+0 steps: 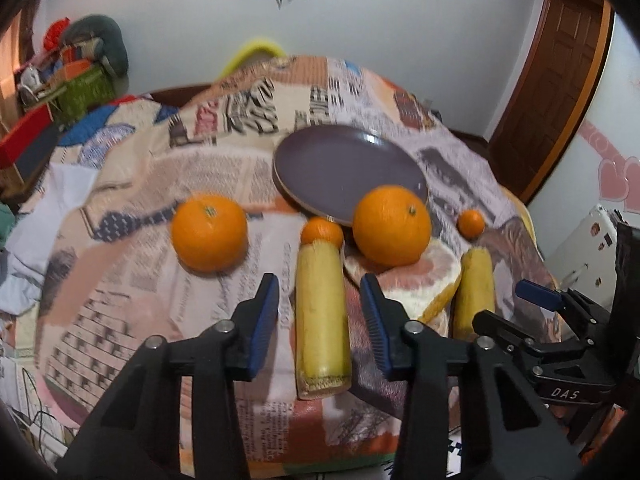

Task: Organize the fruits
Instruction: 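Lower both tools toward the yellow cylinders in front of the plate, then grasp a yellow cylinder with the left tool while the right tool grasps another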

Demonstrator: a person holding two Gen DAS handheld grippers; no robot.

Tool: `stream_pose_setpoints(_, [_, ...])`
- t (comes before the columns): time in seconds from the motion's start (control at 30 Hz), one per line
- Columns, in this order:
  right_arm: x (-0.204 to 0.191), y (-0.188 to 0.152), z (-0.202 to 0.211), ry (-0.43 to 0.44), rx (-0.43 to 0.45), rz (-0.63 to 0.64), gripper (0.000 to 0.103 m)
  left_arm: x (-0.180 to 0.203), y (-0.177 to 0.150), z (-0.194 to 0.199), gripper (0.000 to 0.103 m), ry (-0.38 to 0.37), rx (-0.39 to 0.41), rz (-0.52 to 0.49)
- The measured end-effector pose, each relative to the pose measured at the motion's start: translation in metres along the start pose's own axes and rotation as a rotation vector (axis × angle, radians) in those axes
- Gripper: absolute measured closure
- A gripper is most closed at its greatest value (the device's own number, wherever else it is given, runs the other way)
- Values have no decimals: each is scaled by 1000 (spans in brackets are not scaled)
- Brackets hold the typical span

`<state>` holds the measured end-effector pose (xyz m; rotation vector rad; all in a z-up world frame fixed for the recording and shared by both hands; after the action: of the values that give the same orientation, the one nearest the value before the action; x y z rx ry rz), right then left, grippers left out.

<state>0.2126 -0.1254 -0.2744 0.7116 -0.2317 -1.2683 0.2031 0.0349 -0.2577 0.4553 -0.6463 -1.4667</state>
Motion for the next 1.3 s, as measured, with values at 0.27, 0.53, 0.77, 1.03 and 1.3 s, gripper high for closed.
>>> stream_pose_setpoints(0.27, [-8, -9, -13, 39, -46, 8, 26, 2, -18, -20, 62, -1, -64, 2])
stream_pose_setpoints(0.53, [-7, -12, -6, 56, -47, 61, 47, 1, -33, -37, 63, -6, -108, 20])
stream_pose_setpoints(0.77, [26, -15, 6, -18, -50, 43, 55, 4, -32, -40, 68, 13, -103, -11])
stream_pose_setpoints(1.03, [35, -4, 15, 28, -43, -13, 55, 3, -40, -31, 68, -22, -150, -5])
stream_pose_setpoints(1.3, [29, 12, -10, 24, -56, 16, 55, 4, -19, -38, 68, -13, -138, -25])
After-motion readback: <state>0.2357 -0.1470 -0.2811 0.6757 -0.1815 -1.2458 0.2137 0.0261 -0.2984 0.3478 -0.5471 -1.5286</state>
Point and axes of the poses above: each gripper's, at about its wrist camera, not at the fingertips, and z roughly against the way its jaws point, x to its right, y to its top, the point moved 9 cm from there along -z, roughly the way its jaws point, and after that the axes turned 3 degrees about -z, right-handed, at the moved point
